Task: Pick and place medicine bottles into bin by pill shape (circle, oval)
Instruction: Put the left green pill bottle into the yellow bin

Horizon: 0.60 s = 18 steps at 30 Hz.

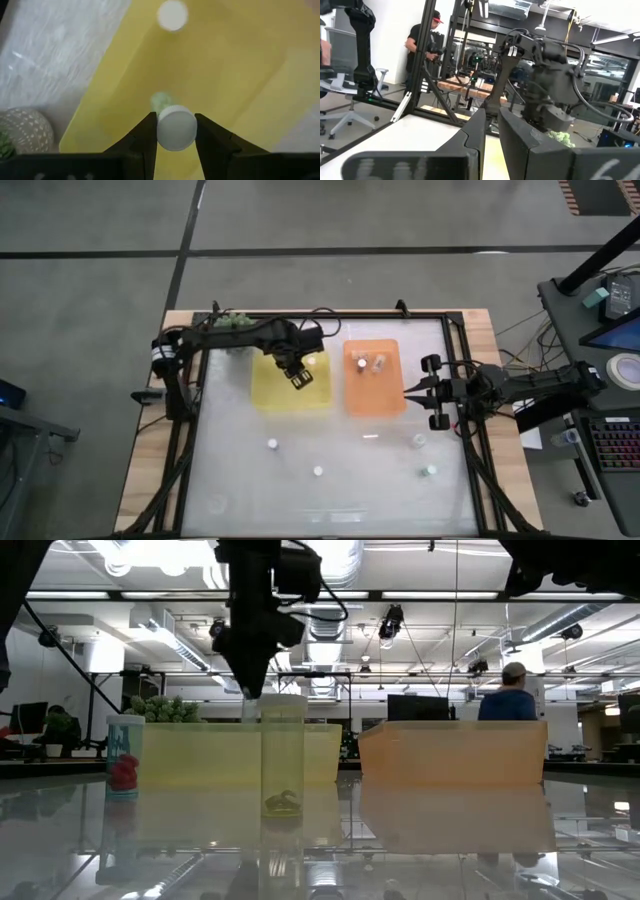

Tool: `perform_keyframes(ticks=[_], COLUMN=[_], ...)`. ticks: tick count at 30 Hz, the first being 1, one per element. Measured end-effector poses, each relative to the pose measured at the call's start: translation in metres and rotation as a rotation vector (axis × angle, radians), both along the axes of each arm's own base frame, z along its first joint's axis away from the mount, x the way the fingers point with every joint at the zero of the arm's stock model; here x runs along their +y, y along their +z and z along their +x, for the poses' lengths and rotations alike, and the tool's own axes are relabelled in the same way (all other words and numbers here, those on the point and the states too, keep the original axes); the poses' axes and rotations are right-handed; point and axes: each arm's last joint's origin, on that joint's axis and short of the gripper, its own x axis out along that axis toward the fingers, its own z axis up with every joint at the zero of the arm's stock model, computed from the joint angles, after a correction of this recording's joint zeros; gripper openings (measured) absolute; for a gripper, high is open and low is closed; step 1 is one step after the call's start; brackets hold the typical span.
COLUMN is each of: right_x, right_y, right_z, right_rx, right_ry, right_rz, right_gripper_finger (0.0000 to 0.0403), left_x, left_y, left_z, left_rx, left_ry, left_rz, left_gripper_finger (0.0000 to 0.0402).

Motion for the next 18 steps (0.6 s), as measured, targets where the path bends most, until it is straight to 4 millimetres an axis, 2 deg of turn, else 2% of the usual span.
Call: perform_keyframes(ticks=[6, 18], right_x=[0.0, 0.0], right_y=[-0.001, -0.003], right_z=[0.0, 0.001], right_rx=[0.013, 0.032], right_ry=[0.003, 0.007], right_rz=[0.009, 0.02], right_gripper_finger=[0.0043, 0.0043], left_x=[0.017, 0.034], left_y=[-0.023, -0.046], left_z=[-0.007, -0.019], left_rx=[0.014, -0.012], left_ry=[0.054, 0.1], left_rz=[-0.012, -0.078], left_gripper_finger=[0.0093, 0.0093])
